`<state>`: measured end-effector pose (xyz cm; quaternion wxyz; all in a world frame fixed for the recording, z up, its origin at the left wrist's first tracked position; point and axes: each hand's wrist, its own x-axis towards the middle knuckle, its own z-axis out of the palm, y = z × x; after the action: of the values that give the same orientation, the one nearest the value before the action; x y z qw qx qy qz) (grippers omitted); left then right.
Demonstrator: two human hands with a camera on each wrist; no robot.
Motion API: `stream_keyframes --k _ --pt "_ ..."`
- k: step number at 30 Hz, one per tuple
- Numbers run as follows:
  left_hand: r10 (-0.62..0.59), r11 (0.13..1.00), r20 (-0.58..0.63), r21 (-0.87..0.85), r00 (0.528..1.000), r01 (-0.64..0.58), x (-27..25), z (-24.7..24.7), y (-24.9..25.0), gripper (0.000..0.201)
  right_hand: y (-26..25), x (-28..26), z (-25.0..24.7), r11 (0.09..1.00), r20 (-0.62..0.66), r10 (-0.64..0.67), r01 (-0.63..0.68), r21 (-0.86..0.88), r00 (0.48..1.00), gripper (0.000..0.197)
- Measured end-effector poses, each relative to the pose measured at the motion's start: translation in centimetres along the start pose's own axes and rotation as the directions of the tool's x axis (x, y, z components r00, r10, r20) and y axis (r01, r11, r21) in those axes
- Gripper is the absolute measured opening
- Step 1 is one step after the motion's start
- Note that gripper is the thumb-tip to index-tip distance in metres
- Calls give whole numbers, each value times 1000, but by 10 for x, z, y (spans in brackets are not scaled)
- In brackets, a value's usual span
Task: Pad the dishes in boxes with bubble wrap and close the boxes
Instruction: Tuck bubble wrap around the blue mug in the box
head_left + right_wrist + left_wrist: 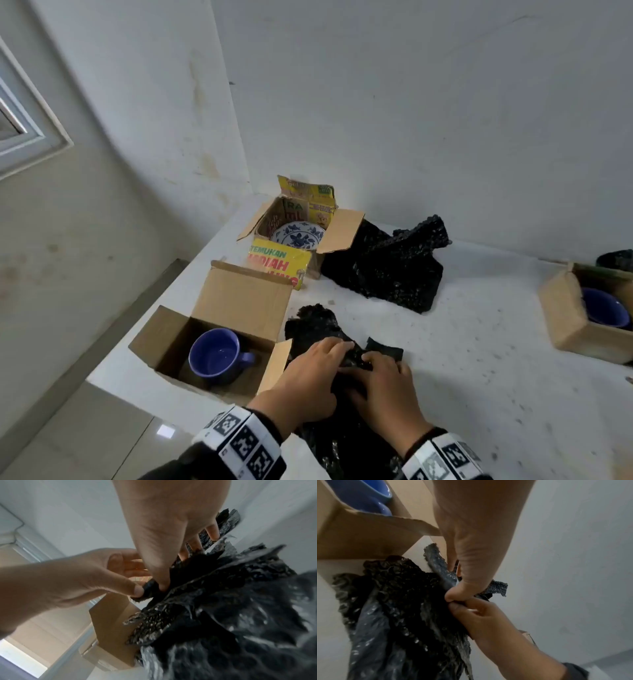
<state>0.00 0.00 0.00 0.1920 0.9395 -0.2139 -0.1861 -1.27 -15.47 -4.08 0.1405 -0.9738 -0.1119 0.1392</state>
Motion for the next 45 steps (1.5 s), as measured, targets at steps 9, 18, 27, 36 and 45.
stream_keyframes --k 9,18,27,36,45 --pt "57 998 -311 -10 949 -63 31 -28 5 41 17 14 -51 889 -470 -30 239 391 882 20" --pt "-279 621 -396 -770 875 -150 27 -83 10 29 -26 23 -107 521 -514 -20 447 727 858 53" --pt "-367 503 -260 -863 893 -44 -19 -101 -66 36 -95 63 -70 641 -466 -159 450 622 870 39" --pt "-375 865 -386 -474 843 167 -65 -86 -168 22 -134 78 -17 907 -383 -117 256 335 916 27" --pt "-377 745 -378 -666 845 35 -92 -54 -205 39 -163 77 14 987 -282 -151 130 -91 947 24"
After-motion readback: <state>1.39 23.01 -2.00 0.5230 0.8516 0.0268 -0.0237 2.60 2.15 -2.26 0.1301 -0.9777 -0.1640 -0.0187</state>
